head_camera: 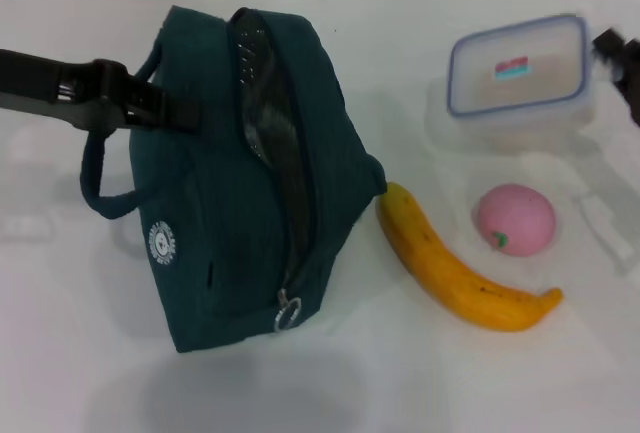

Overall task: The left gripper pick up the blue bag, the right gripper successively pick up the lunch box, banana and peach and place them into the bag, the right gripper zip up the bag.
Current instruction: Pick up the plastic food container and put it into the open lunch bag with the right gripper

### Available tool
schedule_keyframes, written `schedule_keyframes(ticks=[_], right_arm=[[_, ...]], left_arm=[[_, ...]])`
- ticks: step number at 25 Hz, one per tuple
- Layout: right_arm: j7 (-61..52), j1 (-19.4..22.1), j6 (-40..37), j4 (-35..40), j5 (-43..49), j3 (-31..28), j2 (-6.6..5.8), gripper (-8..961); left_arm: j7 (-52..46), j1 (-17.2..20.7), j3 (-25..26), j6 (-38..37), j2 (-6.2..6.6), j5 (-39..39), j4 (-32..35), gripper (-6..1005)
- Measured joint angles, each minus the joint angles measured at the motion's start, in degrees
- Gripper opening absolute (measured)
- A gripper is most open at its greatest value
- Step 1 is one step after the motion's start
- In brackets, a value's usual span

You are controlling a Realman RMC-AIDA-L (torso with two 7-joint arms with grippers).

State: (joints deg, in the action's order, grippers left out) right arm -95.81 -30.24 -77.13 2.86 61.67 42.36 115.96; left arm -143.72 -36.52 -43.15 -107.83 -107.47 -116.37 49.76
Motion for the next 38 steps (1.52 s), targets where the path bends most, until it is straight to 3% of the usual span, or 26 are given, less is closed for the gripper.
schedule_keyframes(ticks=[6, 14, 20, 21, 27, 38], right_arm=[[-0.42, 0.79, -5.75, -0.35, -4.08, 0.00, -0.05, 93], [-5.60, 0.52, -16.07, 0.17, -7.69, -0.09, -0.05, 94], [-8.33, -2.77, -20.65, 0.00, -7.66, 0.49, 0.20, 94], [-9.12, -5.61, -22.46, -0.87, -7.33, 0.87, 0.23, 94], [-10.01, -11.61, -23.54, -3.00, -7.04, 3.53, 0.22, 94], [-10.44, -15.60, -22.93, -6.44, -4.81, 5.91, 0.23, 94]], left_arm=[[0.02, -0.58, -1.09, -0.03, -0.20, 0.00, -0.14, 39], [0.02, -2.08, -1.94, -0.09, -1.56, 0.00, -0.26, 40], [-0.24, -3.56, -1.94, 0.02, -2.48, 0.00, -0.28, 40], [-0.27, -3.79, -1.94, 0.11, -2.61, 0.00, -0.28, 40], [-0.15, -4.75, -1.94, 1.32, -3.50, 0.00, -0.34, 40], [-0.02, -5.59, -1.94, 2.00, -4.74, 0.00, -0.38, 40]])
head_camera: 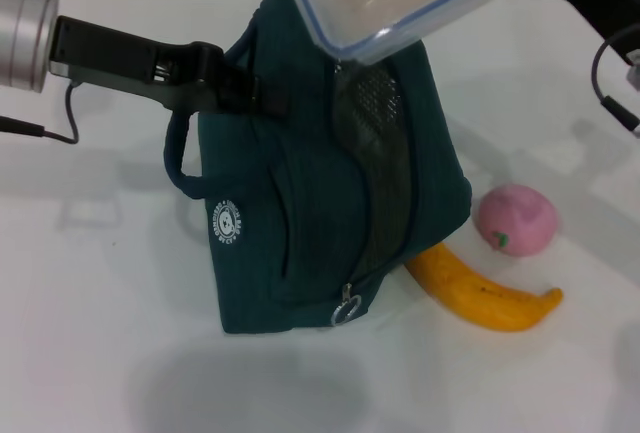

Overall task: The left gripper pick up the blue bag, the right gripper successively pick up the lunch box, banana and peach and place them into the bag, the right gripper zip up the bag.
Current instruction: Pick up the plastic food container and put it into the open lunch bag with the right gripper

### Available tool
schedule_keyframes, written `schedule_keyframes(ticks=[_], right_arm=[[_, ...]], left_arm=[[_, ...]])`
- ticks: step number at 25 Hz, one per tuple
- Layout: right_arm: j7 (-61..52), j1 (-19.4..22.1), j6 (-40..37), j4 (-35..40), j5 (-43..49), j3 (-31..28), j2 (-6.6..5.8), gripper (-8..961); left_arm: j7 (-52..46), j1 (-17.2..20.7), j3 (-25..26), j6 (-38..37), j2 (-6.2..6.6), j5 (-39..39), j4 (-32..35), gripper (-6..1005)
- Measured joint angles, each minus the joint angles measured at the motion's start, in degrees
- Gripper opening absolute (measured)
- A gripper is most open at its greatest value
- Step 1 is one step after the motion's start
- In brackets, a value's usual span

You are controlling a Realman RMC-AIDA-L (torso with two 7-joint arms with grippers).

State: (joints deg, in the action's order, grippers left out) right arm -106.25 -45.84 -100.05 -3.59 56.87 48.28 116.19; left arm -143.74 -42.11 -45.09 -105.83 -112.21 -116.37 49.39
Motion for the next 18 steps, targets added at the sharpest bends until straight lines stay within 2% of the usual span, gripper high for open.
schedule_keyframes(ticks=[12, 18], right_arm=[[1.10, 4.30, 5.42, 0.69, 4.58, -0.03, 0.00, 94], [1.19, 4.34, 8.89, 1.43, 8.08, 0.06, 0.00, 93]], left_arm=[[0.10, 0.75, 0.24, 0.02, -0.12, 0.47, 0.00, 40], [0.12, 0.82, 0.35, -0.05, -0.13, 0.60, 0.00, 40]])
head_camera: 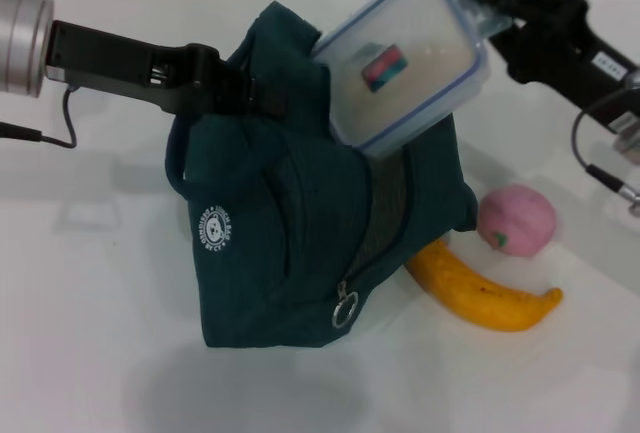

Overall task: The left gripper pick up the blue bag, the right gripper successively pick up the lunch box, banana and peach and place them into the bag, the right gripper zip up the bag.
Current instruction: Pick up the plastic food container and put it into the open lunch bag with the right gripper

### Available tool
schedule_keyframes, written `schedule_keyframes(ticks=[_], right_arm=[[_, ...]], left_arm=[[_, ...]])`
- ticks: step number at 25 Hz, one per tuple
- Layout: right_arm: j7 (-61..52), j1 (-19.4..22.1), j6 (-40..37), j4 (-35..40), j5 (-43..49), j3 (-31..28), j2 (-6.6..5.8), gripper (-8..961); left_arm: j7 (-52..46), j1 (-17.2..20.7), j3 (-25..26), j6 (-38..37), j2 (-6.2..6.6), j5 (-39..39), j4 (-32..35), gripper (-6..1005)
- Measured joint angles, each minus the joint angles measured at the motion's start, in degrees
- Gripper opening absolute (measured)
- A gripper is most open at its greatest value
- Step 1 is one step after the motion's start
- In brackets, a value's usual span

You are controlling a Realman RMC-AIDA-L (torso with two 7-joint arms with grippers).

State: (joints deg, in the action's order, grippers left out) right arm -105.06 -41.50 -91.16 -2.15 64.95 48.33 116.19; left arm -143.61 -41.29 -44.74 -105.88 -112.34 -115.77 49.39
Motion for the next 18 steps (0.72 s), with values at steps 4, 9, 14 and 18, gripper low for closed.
schedule_keyframes(ticks=[4, 9, 14, 18], right_arm=[[0.02, -1.98, 2.09, -0.42, 3.72, 0.08, 0.00, 97], [-0.09, -5.11, 4.47, -1.47, 7.84, 0.07, 0.00, 108], [-0.33, -7.97, 7.25, -2.11, 12.02, -0.03, 0.00, 119], [-0.23, -8.03, 6.98, -2.01, 12.50, -0.51, 0.00, 128]], left_arm=[[0.00, -0.01, 0.00, -0.02, -0.12, 0.47, -0.06, 40], [0.79, -0.52, 0.00, -0.03, 0.00, 1.41, -2.35, 39], [1.37, -0.73, 0.00, -0.03, 0.10, 1.48, -3.47, 39], [1.41, -0.52, 0.18, -0.01, 0.12, 1.48, -3.47, 39]])
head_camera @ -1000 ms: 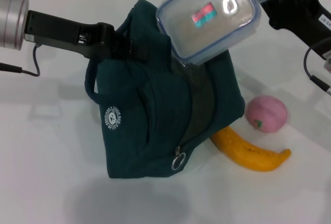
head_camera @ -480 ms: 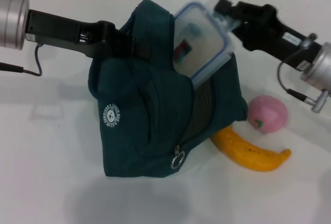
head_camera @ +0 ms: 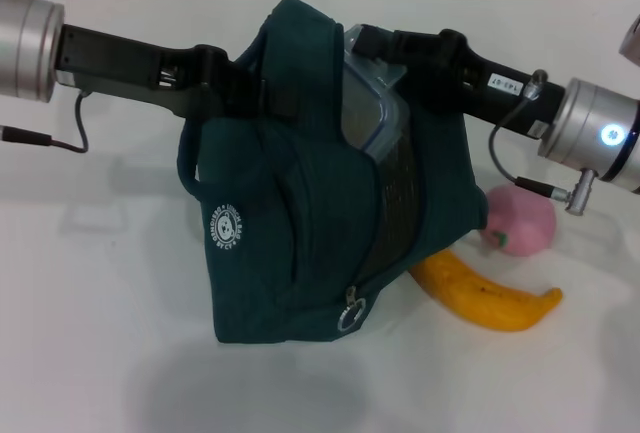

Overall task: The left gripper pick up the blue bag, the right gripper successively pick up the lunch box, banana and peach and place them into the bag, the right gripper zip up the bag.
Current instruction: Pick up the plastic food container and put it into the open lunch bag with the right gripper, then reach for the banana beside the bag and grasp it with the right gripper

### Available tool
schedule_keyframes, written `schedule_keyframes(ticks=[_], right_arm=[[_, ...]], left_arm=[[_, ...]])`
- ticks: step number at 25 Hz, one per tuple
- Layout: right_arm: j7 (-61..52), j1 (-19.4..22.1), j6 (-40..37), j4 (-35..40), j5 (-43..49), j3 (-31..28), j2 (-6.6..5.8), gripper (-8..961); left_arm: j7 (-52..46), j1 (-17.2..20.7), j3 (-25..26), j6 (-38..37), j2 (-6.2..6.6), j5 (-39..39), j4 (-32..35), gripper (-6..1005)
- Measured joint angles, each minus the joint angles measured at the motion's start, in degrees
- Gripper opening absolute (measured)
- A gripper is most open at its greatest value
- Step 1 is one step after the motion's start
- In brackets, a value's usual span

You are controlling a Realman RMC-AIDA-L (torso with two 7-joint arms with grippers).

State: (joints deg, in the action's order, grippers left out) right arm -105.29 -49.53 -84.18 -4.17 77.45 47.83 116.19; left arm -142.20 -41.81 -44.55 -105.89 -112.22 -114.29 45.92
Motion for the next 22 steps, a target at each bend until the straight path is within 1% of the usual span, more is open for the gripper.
schedule_keyframes(ticks=[3, 6, 13, 15, 17, 18, 20, 22], right_arm=[[0.25, 1.14, -1.31, 0.56, -0.51, -1.14, 0.00, 134], [0.50, 3.02, -3.10, 2.39, -0.62, -1.81, 0.00, 196], [0.18, 8.65, -5.91, 10.89, -1.24, -1.82, -0.13, 339], [0.12, 10.86, -6.95, 14.68, -1.28, -1.63, -0.49, 390], [-0.18, 14.05, -8.22, 21.76, -1.00, -1.19, -1.02, 449], [-0.40, 14.79, -8.41, 23.32, -0.83, -1.06, -1.08, 479], [-2.57, 17.31, -8.56, 31.12, 0.52, 0.00, -1.77, 538], [-5.73, 18.90, -8.47, 38.19, 2.84, 1.16, -2.80, 614]], left_arm=[[0.00, 0.27, 0.46, 0.18, 0.17, -0.04, 0.00, 39], [0.00, 0.40, 0.68, 0.72, 0.30, -0.26, -0.01, 39], [0.00, 1.43, 0.79, 2.35, 1.12, -0.40, 0.35, 39], [-0.01, 1.75, 0.80, 2.40, 1.28, -0.32, 0.38, 39], [-0.01, 2.09, 0.80, 2.42, 1.56, -0.22, 0.42, 39], [-0.01, 2.35, 0.80, 2.43, 1.77, -0.19, 0.43, 39], [0.00, 2.78, 0.80, 2.44, 1.99, -0.14, 0.44, 39], [0.02, 2.88, 0.79, 2.45, 2.01, -0.12, 0.45, 39]])
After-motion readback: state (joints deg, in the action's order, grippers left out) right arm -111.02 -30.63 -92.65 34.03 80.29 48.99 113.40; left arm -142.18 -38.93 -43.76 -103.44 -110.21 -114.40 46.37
